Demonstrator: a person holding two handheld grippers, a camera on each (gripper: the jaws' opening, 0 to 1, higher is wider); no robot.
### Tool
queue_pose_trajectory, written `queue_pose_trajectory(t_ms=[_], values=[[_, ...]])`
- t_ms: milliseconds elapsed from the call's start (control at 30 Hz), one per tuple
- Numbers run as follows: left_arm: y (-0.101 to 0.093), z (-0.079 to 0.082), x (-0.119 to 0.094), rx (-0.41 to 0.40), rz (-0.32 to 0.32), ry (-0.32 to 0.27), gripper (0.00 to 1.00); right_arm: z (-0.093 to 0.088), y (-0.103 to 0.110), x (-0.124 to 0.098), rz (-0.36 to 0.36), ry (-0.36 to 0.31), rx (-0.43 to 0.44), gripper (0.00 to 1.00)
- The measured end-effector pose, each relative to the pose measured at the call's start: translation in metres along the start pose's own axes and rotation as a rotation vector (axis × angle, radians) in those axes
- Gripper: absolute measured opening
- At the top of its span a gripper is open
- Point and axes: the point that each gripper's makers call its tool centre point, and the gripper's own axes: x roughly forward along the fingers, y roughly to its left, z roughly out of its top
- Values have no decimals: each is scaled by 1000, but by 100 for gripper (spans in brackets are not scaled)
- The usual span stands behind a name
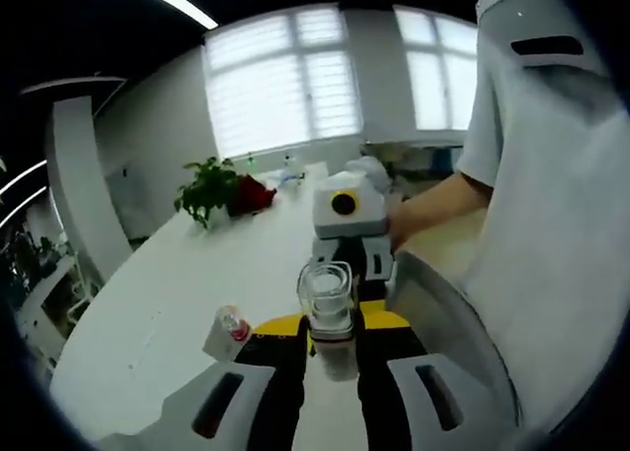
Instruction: Arrange the skincare products in the storage area until every visible bottle or jar stands upright without overlapping.
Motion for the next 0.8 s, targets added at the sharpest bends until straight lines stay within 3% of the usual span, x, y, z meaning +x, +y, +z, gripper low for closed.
queue_pose_trajectory(t_ms=[267,600,800], values=[[1,-6,10,-27,9,-24,22,-12,-8,-10,-86,41,37,22],[10,-21,26,-54,16,-11,22,-36,-20,-19,-183,96,79,43],[11,-26,22,-73,29,4,22,-49,-30,-27,-237,144,90,54]])
